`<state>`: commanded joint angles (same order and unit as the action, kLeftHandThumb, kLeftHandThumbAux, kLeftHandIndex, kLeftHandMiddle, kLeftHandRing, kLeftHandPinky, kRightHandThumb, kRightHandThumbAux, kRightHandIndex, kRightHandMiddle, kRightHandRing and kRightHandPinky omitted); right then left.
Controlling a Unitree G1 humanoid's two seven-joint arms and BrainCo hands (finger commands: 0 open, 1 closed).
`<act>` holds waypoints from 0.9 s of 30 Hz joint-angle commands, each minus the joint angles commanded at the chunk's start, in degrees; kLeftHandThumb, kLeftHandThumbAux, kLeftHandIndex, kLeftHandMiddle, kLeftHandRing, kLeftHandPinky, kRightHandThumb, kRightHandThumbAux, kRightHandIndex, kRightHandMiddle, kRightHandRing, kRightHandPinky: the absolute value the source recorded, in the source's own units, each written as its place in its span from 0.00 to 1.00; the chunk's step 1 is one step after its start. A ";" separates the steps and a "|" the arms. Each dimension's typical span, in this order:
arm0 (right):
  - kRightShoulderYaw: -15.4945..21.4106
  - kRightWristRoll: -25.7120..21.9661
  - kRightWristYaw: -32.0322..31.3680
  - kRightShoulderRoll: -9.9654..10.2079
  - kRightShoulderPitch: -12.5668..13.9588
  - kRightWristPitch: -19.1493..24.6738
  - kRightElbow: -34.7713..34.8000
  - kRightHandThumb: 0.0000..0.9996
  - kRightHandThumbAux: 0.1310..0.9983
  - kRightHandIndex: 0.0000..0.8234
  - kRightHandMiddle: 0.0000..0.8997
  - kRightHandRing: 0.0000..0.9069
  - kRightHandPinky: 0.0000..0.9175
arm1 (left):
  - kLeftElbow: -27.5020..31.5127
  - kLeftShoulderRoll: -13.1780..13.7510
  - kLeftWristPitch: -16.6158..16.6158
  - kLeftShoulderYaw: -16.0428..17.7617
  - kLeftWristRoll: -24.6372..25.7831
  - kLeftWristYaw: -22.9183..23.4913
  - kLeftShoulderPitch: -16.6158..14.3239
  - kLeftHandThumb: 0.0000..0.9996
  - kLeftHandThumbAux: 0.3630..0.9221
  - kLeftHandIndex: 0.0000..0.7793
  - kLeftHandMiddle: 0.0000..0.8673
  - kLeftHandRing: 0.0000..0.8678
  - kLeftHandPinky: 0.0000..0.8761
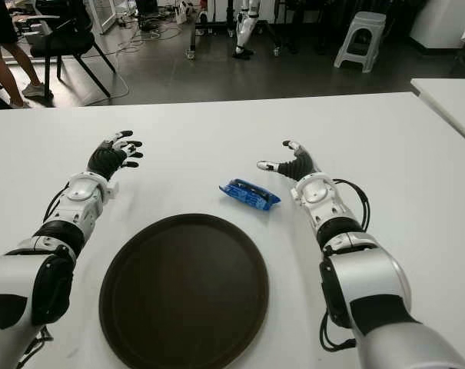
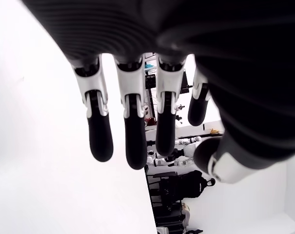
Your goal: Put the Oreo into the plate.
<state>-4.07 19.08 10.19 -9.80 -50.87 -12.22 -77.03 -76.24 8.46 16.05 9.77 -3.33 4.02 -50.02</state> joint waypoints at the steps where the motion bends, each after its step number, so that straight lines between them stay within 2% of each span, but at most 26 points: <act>1: -0.17 0.24 1.63 0.10 -0.05 -0.84 0.18 0.00 0.57 0.03 0.00 0.00 0.04 | 0.01 0.00 0.02 -0.01 -0.02 0.03 0.00 0.08 0.53 0.22 0.34 0.39 0.46; 3: -0.37 0.48 3.58 0.23 -0.12 -1.86 0.34 0.00 0.59 0.13 0.00 0.01 0.09 | 0.02 -0.01 0.05 -0.01 -0.06 0.07 0.00 0.09 0.54 0.22 0.34 0.39 0.45; 5: 0.06 0.09 5.11 0.47 0.03 -3.17 0.43 0.00 0.60 0.16 0.00 0.01 0.11 | 0.02 0.01 0.05 -0.02 -0.09 0.09 -0.02 0.09 0.54 0.22 0.34 0.39 0.45; 7: 0.71 -0.49 7.03 0.76 0.37 -5.00 0.58 0.00 0.63 0.23 0.06 0.07 0.16 | 0.01 0.03 0.02 -0.05 -0.15 0.09 -0.05 0.09 0.53 0.22 0.34 0.39 0.46; 10: 1.01 -0.74 8.23 0.82 0.66 -6.70 0.50 0.00 0.71 0.32 0.17 0.20 0.28 | -0.03 0.05 -0.10 -0.21 -0.35 -0.06 -0.07 0.08 0.53 0.23 0.35 0.40 0.46; 12: 0.87 -0.64 8.23 0.74 0.70 -7.13 0.33 0.00 0.73 0.33 0.21 0.24 0.31 | -0.05 0.05 -0.14 -0.33 -0.49 -0.20 -0.05 0.08 0.54 0.23 0.35 0.40 0.46; 15: 0.48 -0.19 7.15 0.05 1.18 -6.79 -0.24 0.00 0.74 0.28 0.22 0.26 0.31 | -0.04 0.02 -0.09 -0.40 -0.54 -0.40 0.01 0.07 0.54 0.23 0.34 0.39 0.46; 17: 0.35 -0.02 5.86 -0.56 1.89 -6.49 -0.58 0.00 0.72 0.23 0.19 0.23 0.26 | -0.01 -0.02 -0.03 -0.40 -0.52 -0.50 0.03 0.08 0.54 0.23 0.34 0.39 0.46; 22: 0.28 -0.11 2.58 -0.56 2.27 -5.02 -0.95 0.00 0.63 0.06 0.05 0.06 0.07 | 0.11 -0.19 0.20 -0.34 -0.34 -0.55 0.06 0.09 0.54 0.23 0.34 0.39 0.45; 27: 0.70 -0.62 0.43 -0.51 1.85 -4.21 -0.80 0.00 0.58 0.01 0.01 0.01 0.01 | 0.17 -0.28 0.34 -0.20 -0.14 -0.41 0.06 0.09 0.54 0.23 0.35 0.40 0.45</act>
<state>-3.37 18.46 10.62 -10.31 -49.03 -16.43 -77.83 -76.07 8.18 16.39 9.57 -3.47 3.61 -49.96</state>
